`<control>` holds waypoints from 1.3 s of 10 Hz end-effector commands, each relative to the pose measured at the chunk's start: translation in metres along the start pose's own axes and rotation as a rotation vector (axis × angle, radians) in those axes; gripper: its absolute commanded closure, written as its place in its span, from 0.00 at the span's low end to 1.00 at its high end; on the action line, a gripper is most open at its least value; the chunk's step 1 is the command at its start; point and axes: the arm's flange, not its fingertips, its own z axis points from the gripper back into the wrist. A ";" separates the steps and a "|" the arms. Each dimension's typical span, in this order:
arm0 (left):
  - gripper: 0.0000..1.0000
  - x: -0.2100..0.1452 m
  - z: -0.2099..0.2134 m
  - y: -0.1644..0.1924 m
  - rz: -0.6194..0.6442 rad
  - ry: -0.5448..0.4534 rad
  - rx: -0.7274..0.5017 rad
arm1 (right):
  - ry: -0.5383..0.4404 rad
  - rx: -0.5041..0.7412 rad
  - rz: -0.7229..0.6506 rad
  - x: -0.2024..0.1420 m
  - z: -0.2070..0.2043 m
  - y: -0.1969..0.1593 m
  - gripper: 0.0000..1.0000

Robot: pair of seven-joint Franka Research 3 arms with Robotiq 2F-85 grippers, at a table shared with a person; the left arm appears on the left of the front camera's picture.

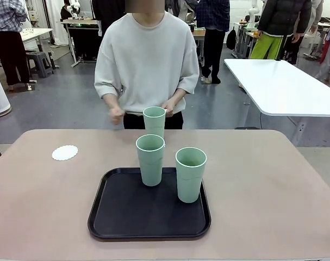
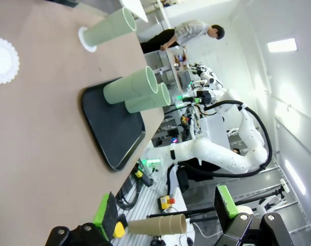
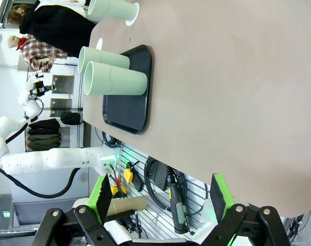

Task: Place coasters on the table and set cups on them.
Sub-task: Take one Reusable plastic cup from the Flat Tray and place it on a coaster set by the human.

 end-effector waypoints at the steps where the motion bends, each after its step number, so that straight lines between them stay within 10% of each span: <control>1: 0.00 0.003 0.001 -0.002 0.017 -0.016 0.004 | -0.011 0.020 0.010 0.001 -0.001 0.000 0.00; 3: 0.00 0.000 0.000 0.000 0.000 0.000 0.000 | -0.011 0.020 0.010 0.001 -0.001 0.000 0.00; 5: 0.00 0.014 -0.010 -0.013 -0.271 0.037 0.333 | -0.011 0.020 0.010 0.001 -0.001 0.000 0.00; 10: 0.00 0.103 -0.165 -0.074 -0.730 0.505 0.790 | -0.011 0.020 0.010 0.001 -0.001 0.000 0.00; 13: 0.00 0.110 -0.257 -0.097 -0.970 0.745 0.730 | -0.011 0.020 0.010 0.001 -0.001 0.000 0.00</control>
